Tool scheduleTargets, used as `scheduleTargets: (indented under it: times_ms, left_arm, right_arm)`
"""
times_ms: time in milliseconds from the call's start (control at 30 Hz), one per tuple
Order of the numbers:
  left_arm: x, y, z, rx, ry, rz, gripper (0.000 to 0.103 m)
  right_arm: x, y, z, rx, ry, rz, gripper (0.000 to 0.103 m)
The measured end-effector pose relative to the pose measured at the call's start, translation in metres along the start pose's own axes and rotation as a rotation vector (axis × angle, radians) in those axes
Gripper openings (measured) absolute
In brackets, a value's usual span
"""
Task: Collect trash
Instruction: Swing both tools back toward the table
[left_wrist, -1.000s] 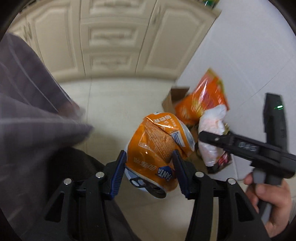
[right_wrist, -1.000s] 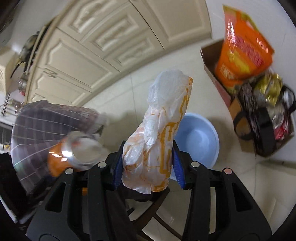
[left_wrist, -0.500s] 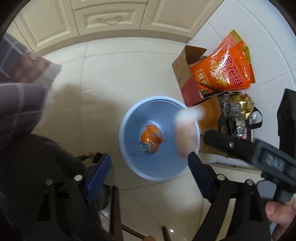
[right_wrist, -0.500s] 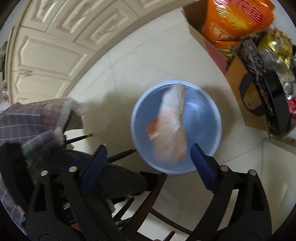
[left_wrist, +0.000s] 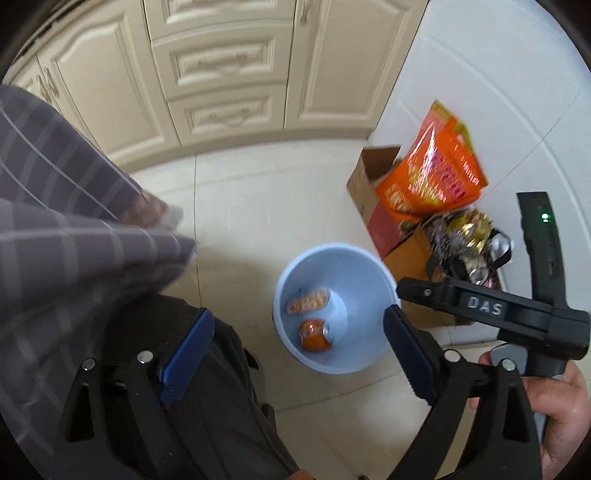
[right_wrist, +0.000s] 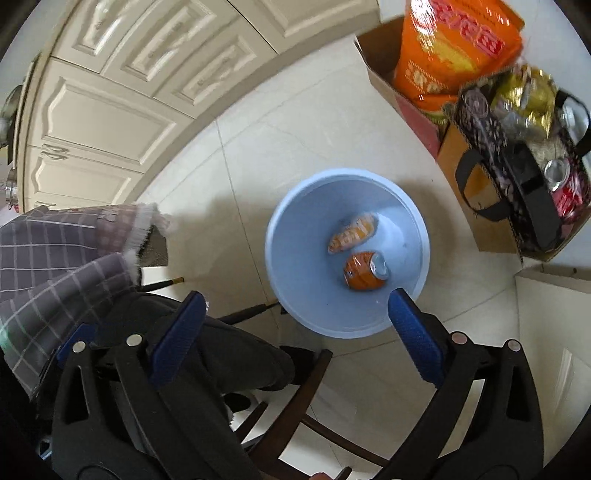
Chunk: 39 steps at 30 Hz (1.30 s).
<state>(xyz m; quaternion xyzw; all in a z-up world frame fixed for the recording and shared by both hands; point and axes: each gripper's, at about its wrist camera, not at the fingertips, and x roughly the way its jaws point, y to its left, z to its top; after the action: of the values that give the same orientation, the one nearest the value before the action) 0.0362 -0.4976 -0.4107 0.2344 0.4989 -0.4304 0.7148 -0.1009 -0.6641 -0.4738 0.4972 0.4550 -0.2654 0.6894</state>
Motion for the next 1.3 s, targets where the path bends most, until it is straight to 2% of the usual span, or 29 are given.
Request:
scheduleTargets:
  times_ms: [200,300,467,600,667,800,1000,1300]
  left_arm:
    - [-0.071,0.001,0.009,0.004,-0.134,-0.006,0.091]
    - [-0.115,0.004,0.011,0.003,-0.226,-0.003,0.093]
    - [-0.188,0.024,0.006,-0.025,-0.368,0.027,0.094]
    - [-0.229,0.048,-0.001,-0.069,-0.442,0.057,0.094]
    - [-0.248,0.063,-0.008,-0.092,-0.474,0.099,0.094]
    - [-0.281,0.095,-0.024,-0.147,-0.528,0.137,0.094]
    - [-0.329,0.150,-0.059,-0.249,-0.614,0.251,0.094]
    - [-0.383,0.244,-0.132,-0.439,-0.678,0.456,0.095]
  right_arm:
    - [-0.065,0.055,0.006,-0.083,-0.139,0.042,0.097]
    - [-0.097,0.087,0.006,-0.137,-0.205,0.083,0.097]
    - [-0.149,0.153,-0.005,-0.265,-0.301,0.162,0.097]
    - [-0.177,0.205,-0.019,-0.365,-0.343,0.226,0.097]
    - [-0.184,0.226,-0.027,-0.408,-0.354,0.250,0.097]
    - [-0.196,0.265,-0.045,-0.488,-0.365,0.299,0.097]
    - [-0.203,0.337,-0.083,-0.653,-0.357,0.360,0.097]
    - [-0.176,0.410,-0.137,-0.870,-0.302,0.365,0.097]
